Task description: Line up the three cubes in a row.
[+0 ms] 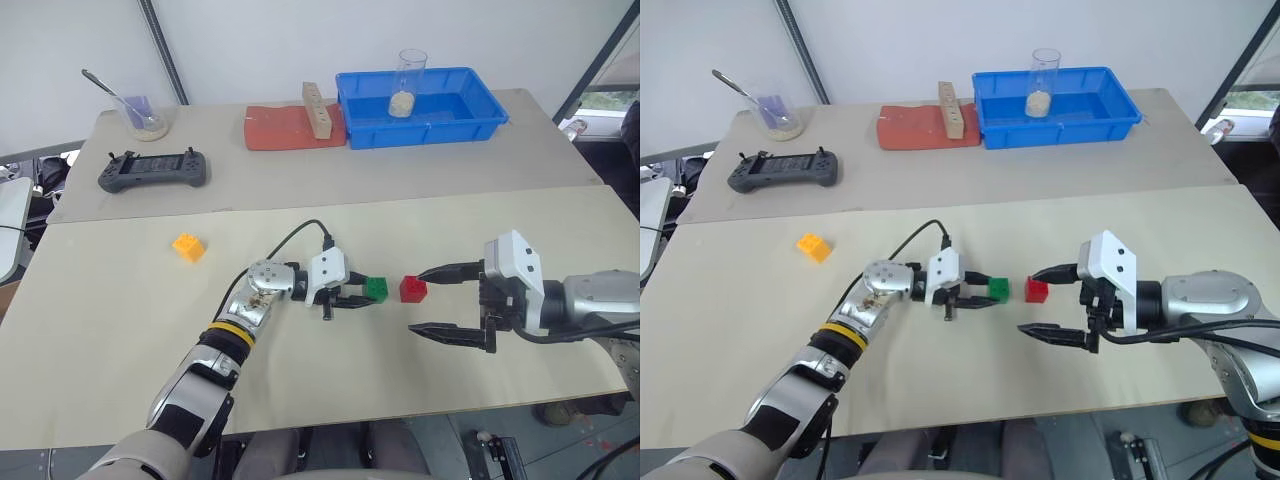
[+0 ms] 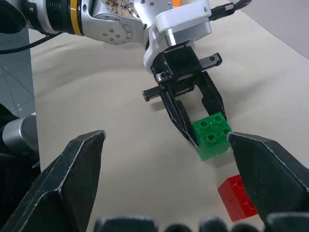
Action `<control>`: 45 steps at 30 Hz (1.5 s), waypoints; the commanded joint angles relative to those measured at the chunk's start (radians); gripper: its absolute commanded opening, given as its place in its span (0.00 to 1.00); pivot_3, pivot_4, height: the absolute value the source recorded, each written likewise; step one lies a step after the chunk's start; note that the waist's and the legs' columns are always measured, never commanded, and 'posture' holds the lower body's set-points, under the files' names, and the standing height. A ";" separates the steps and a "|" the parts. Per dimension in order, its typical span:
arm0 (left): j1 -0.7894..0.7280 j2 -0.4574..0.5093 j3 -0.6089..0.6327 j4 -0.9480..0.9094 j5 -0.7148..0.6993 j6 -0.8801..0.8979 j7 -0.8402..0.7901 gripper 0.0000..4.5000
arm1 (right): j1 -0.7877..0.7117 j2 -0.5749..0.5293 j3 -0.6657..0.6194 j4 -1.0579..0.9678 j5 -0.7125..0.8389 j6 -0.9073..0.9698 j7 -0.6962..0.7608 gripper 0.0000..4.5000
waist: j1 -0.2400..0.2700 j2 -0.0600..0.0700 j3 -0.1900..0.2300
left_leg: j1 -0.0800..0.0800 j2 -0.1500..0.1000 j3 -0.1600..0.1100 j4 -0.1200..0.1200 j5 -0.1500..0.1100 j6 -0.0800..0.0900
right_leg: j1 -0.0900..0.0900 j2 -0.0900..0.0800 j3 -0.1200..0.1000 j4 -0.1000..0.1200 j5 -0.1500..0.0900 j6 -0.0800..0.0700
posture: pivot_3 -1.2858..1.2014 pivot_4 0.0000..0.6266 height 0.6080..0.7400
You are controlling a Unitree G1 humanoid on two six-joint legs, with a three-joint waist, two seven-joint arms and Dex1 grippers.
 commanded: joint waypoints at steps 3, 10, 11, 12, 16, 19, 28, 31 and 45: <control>-0.026 -0.007 0.018 0.024 0.007 -0.016 -0.004 0.29 | -0.030 -0.002 -0.015 -0.017 0.011 -0.006 -0.011 1.00 | 0.000 0.000 0.000 | 0.000 0.000 0.000 0.001 0.000 0.000 | 0.000 0.000 0.000 0.000 0.000 0.000 | 0.52 0.24 1.00; -0.017 0.000 0.034 -0.020 -0.010 0.011 -0.009 0.99 | -0.067 0.005 0.018 0.009 0.004 -0.013 -0.003 1.00 | -0.001 0.000 0.000 | 0.000 0.000 0.000 0.002 0.000 0.001 | 0.000 0.000 0.000 0.000 0.000 0.000 | 0.52 0.24 1.00; -0.011 0.009 0.039 -0.039 -0.014 0.019 -0.009 0.99 | -0.075 0.007 0.024 0.016 0.001 -0.017 0.002 1.00 | -0.002 0.000 0.000 | -0.001 0.000 0.000 0.002 0.000 0.001 | 0.000 0.000 0.000 0.000 0.000 0.000 | 0.52 0.24 1.00; -0.003 0.022 0.047 -0.068 -0.021 0.033 -0.010 0.99 | -0.084 0.008 0.031 0.025 -0.003 -0.021 0.007 1.00 | -0.002 0.000 0.000 | -0.001 0.000 0.000 0.002 0.000 0.001 | 0.000 0.000 0.000 0.000 0.000 0.000 | 0.52 0.24 1.00; 0.077 0.128 0.135 -0.313 -0.086 0.178 0.020 0.99 | -0.170 0.047 0.081 0.073 -0.009 -0.029 0.017 1.00 | -0.019 0.000 0.000 | -0.001 0.000 0.000 0.002 -0.001 0.001 | -0.001 0.001 0.001 0.001 0.000 0.000 | 0.52 0.24 1.00; 0.184 0.200 0.220 -0.533 -0.122 0.305 0.109 0.99 | -0.242 0.099 0.120 0.096 0.000 -0.010 0.003 1.00 | -0.032 0.000 0.000 | 0.000 0.002 0.001 0.002 -0.001 0.001 | -0.002 0.001 0.001 0.001 0.000 0.000 | 0.52 0.24 1.00; 0.588 0.198 0.640 -0.948 -0.180 0.497 0.562 0.99 | -0.467 0.300 0.208 0.128 0.061 0.126 -0.091 1.00 | -0.027 0.001 0.000 | 0.001 0.003 0.002 0.002 -0.003 0.001 | -0.002 0.002 0.001 0.001 0.001 0.000 | 0.52 0.24 1.00; 0.661 0.210 0.712 -0.969 -0.192 0.498 0.603 0.99 | -0.534 0.347 0.212 0.139 0.092 0.175 -0.113 1.00 | -0.015 0.001 0.000 | 0.001 0.004 0.002 0.002 -0.003 0.000 | -0.002 0.003 0.001 0.001 0.001 -0.001 | 0.52 0.24 1.00; 0.452 0.423 0.699 -0.385 -0.219 0.343 0.376 0.99 | -0.643 0.410 0.194 0.101 0.147 0.270 -0.206 1.00 | -0.014 0.001 -0.001 | 0.003 0.004 0.002 0.002 -0.005 -0.003 | -0.002 0.002 -0.001 0.001 0.002 -0.002 | 0.52 0.24 1.00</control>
